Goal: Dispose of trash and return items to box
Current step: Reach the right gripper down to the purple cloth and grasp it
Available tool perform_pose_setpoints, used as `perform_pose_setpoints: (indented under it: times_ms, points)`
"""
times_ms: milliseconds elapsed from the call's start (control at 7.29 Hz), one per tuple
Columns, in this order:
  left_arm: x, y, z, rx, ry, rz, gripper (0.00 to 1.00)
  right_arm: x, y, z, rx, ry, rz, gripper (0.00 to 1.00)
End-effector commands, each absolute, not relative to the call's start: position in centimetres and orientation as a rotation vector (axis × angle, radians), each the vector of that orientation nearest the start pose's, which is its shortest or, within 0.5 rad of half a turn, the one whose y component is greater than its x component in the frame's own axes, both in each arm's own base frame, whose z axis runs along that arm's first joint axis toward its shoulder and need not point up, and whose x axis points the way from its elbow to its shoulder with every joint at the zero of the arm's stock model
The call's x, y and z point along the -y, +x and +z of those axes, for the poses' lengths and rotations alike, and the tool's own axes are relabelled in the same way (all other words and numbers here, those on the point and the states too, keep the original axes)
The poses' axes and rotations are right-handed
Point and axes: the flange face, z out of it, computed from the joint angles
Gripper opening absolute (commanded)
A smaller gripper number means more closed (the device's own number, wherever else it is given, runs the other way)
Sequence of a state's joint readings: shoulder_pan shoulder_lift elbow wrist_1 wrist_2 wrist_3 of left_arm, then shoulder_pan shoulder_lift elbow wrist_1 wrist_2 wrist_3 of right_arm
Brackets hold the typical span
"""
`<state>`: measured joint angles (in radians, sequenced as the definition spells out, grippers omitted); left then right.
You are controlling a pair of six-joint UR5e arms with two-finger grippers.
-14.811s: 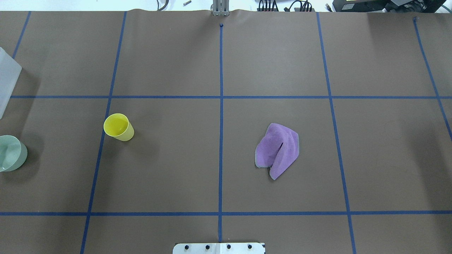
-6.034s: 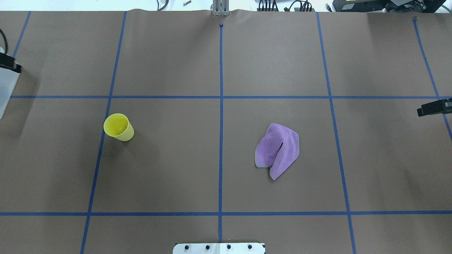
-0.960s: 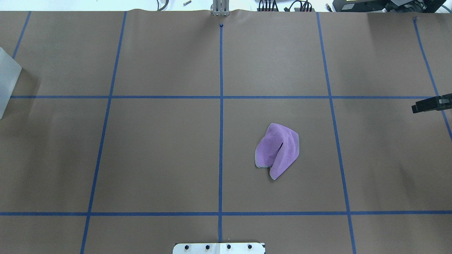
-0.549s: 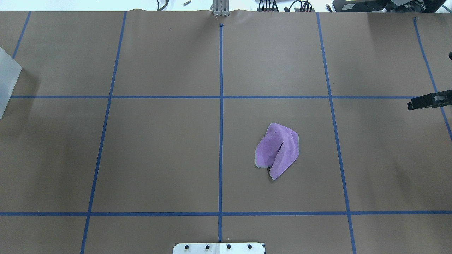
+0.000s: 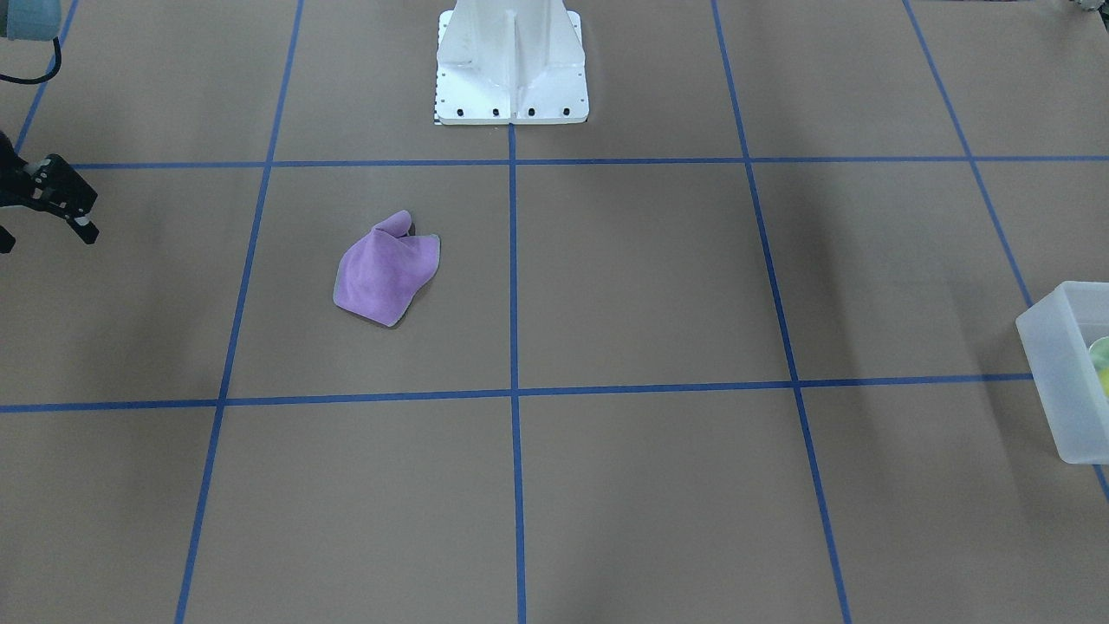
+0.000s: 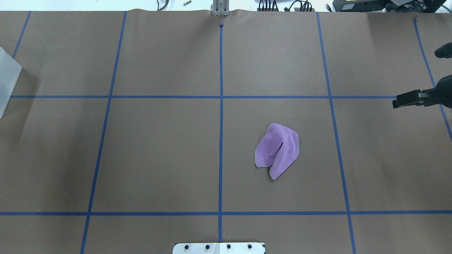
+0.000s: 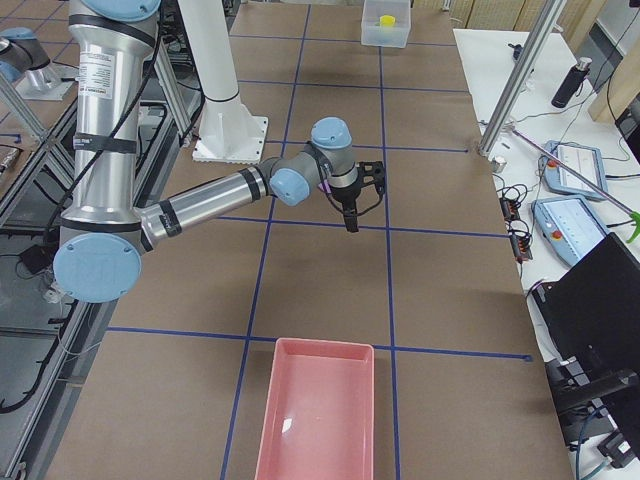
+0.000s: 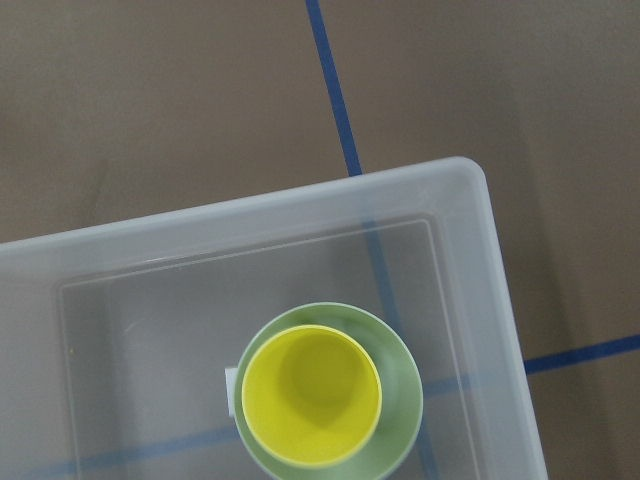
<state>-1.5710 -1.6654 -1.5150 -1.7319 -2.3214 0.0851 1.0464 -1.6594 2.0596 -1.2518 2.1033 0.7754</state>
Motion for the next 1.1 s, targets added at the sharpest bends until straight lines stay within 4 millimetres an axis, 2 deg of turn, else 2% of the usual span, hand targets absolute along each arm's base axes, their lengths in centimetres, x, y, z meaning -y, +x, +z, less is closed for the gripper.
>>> perform_pose_setpoints:
  times_ms: [0, 137, 274, 411, 549, 686, 823, 960]
  points:
    - [46.8, -8.7, 58.1, -0.746, 0.171, 0.193, 0.99, 43.7, -21.0, 39.3, 0.872, 0.239, 0.105, 1.00]
    - [45.3, -9.1, 59.2, -0.746, 0.159, 0.203, 0.99, 42.7, -23.9, 36.4, 0.909, 0.235, 0.129, 1.00]
    - [45.2, -9.2, 59.1, -0.746, 0.161, 0.202, 0.99, 41.1, -27.2, 33.9, 0.922, 0.218, 0.168, 1.00]
    - [45.2, -9.3, 59.3, -0.745, 0.159, 0.200, 0.99, 40.0, -30.9, 30.4, 0.891, 0.220, 0.200, 1.00]
    - [45.2, -9.3, 59.5, -0.744, 0.157, 0.199, 0.99, 39.0, -35.1, 26.7, 0.839, 0.213, 0.234, 1.00]
    - [45.1, -9.3, 59.6, -0.744, 0.154, 0.198, 0.99, 37.0, -39.4, 24.1, 0.800, 0.220, 0.233, 1.00]
    - [45.1, -9.3, 59.9, -0.745, 0.148, 0.196, 0.99, 35.8, -42.6, 22.9, 0.796, 0.220, 0.253, 1.00]
    - [45.1, -9.3, 60.3, -0.746, 0.141, 0.193, 0.99, 34.9, -45.5, 23.5, 0.757, 0.245, 0.264, 1.00]
